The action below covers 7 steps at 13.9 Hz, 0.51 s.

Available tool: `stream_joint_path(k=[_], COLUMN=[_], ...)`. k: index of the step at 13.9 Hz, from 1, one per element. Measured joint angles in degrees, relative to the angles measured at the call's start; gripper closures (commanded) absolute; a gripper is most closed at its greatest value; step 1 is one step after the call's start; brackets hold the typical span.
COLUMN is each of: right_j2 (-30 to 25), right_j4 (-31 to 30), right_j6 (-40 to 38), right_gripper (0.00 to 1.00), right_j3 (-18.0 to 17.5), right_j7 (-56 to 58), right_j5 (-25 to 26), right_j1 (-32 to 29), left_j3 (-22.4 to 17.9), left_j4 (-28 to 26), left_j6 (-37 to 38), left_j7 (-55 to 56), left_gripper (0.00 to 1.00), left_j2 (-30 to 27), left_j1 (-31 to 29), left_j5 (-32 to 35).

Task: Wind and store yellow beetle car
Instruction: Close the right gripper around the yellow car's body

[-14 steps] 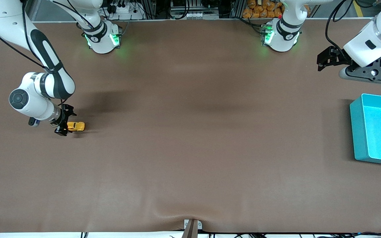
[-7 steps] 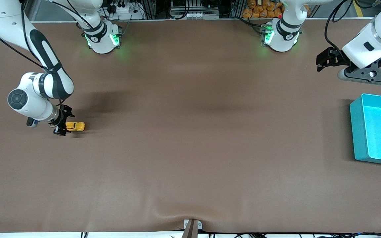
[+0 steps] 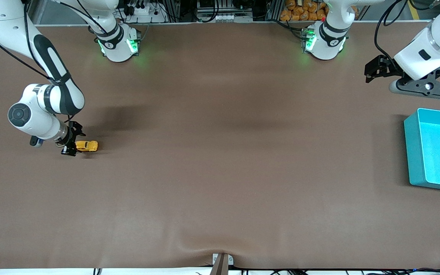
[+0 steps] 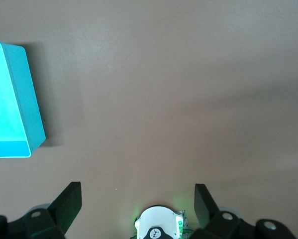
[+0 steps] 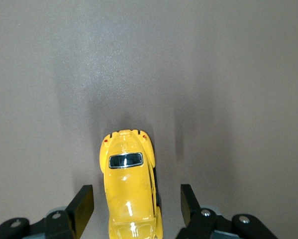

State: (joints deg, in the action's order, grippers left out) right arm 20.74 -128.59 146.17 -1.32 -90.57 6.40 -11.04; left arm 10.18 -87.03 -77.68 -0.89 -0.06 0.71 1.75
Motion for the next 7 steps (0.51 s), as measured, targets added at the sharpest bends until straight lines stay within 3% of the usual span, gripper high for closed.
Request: stream_joint_path(k=[3, 6, 7], right_j2=[0.1, 0.5, 0.5], right_j4=[0.0, 0.0, 0.1], right_j6=[0.8, 1.2, 1.2], right_gripper=[0.50, 0.51, 0.63], right_j3=[-0.1, -0.1, -0.1], right_j7=[0.0, 0.0, 0.0], right_j5=[0.0, 0.0, 0.0], right_j1=[0.0, 0.1, 0.1], left_j3=[0.0, 0.0, 0.0], left_j4=[0.0, -0.1, -0.1], left_j6=[0.0, 0.0, 0.0], left_j7=[0.0, 0.0, 0.0], left_gripper=[0.00, 0.00, 0.00], left_j2=[0.0, 0.0, 0.0], left_j1=[0.0, 0.0, 0.0], left_j5=[0.0, 0.0, 0.0])
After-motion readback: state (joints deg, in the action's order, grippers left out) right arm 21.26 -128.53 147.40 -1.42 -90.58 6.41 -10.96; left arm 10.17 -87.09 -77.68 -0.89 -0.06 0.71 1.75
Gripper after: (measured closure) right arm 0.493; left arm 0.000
